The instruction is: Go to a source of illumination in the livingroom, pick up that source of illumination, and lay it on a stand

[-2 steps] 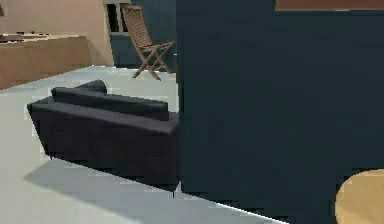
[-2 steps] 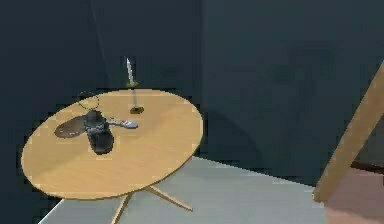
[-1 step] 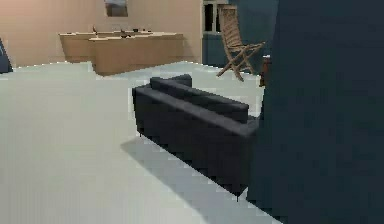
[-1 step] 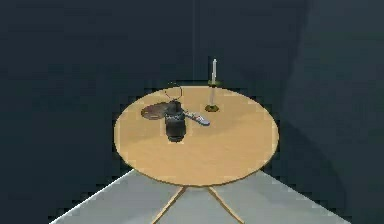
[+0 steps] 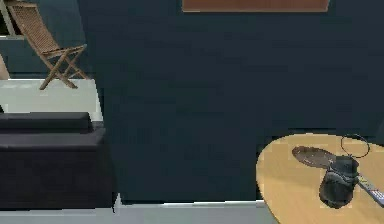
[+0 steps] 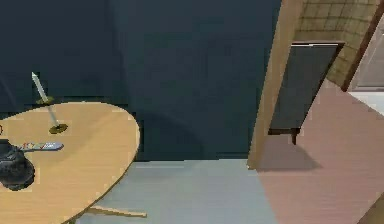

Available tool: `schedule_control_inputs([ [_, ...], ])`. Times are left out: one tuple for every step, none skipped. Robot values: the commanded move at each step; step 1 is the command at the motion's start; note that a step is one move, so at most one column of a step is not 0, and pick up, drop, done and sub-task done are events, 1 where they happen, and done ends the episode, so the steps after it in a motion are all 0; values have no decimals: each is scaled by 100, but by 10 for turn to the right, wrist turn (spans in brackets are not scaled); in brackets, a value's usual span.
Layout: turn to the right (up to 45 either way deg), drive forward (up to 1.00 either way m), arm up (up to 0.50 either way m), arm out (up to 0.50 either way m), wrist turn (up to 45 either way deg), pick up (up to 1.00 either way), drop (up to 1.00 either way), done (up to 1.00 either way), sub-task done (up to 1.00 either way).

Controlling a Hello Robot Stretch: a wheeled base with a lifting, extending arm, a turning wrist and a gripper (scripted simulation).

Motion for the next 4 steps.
schedule_control_inputs([
  [300,0,0,0,0,0,0,0,0],
  [0,35,0,0,0,0,0,0,0],
  [-450,0,0,0,0,0,0,0,0],
  [-210,0,0,0,0,0,0,0,0],
])
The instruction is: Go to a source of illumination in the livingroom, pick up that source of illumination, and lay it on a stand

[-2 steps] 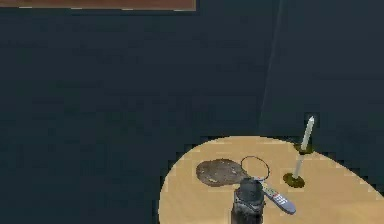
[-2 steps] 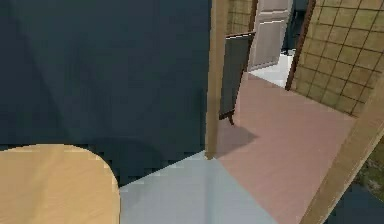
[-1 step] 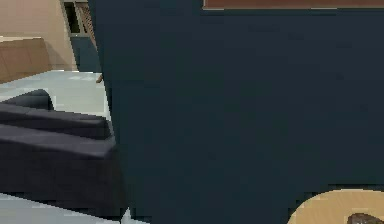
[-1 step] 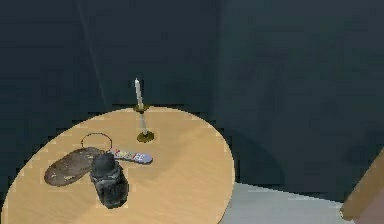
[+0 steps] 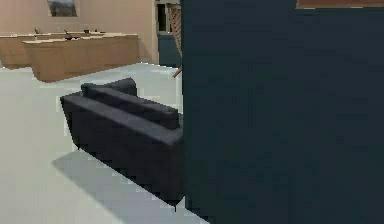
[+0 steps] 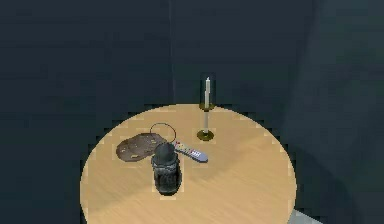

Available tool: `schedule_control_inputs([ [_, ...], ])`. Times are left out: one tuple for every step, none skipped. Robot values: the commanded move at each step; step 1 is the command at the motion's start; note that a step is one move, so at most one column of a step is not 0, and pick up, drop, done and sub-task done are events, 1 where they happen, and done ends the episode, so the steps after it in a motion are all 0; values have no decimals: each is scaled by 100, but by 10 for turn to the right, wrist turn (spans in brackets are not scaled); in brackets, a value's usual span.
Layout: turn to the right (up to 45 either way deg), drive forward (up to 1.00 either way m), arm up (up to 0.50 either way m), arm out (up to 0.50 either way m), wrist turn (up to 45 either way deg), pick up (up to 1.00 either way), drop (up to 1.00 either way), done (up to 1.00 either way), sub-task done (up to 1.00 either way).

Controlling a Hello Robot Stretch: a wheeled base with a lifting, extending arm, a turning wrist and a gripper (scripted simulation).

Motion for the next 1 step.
schedule_control_inputs([
  [0,0,50,0,0,0,0,0,0],
])
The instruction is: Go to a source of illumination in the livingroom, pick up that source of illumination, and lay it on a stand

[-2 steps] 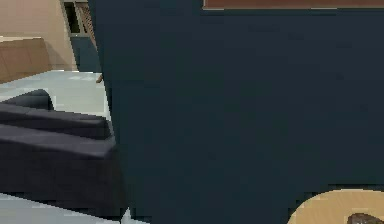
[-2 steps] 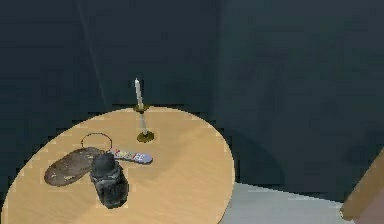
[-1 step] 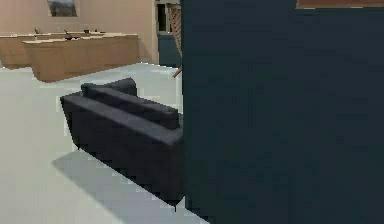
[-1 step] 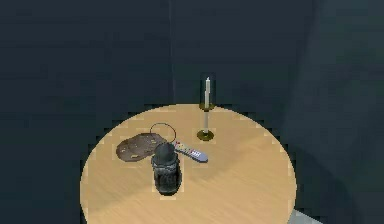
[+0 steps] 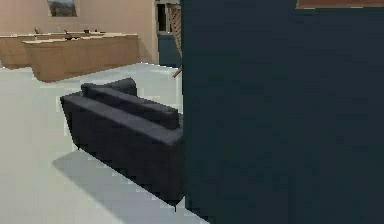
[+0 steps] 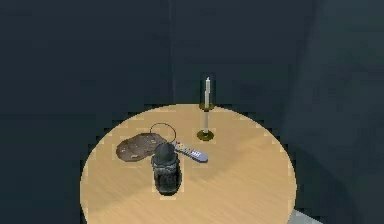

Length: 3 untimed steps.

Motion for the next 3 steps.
schedule_control_inputs([
  [0,0,34,0,0,0,0,0,0],
  [0,0,0,22,0,0,0,0,0],
  [0,0,0,0,450,0,0,0,0],
])
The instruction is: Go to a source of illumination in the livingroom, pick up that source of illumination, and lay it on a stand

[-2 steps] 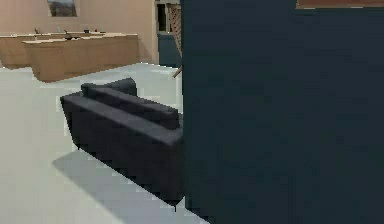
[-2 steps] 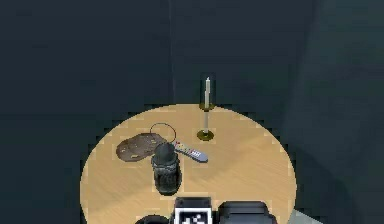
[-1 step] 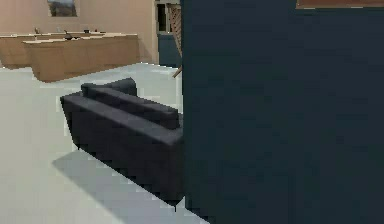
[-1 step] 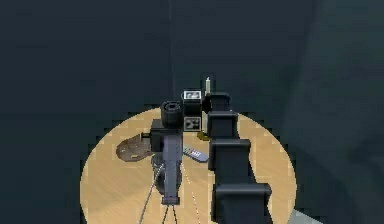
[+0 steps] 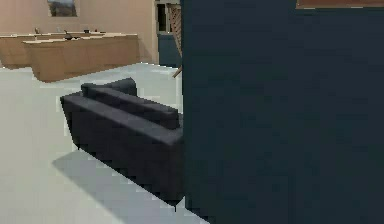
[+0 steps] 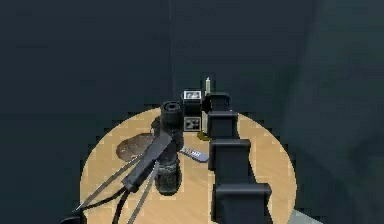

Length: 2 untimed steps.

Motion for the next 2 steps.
schedule_control_inputs([
  [0,0,0,0,450,0,0,0,0],
  [0,0,0,0,450,0,0,0,0],
])
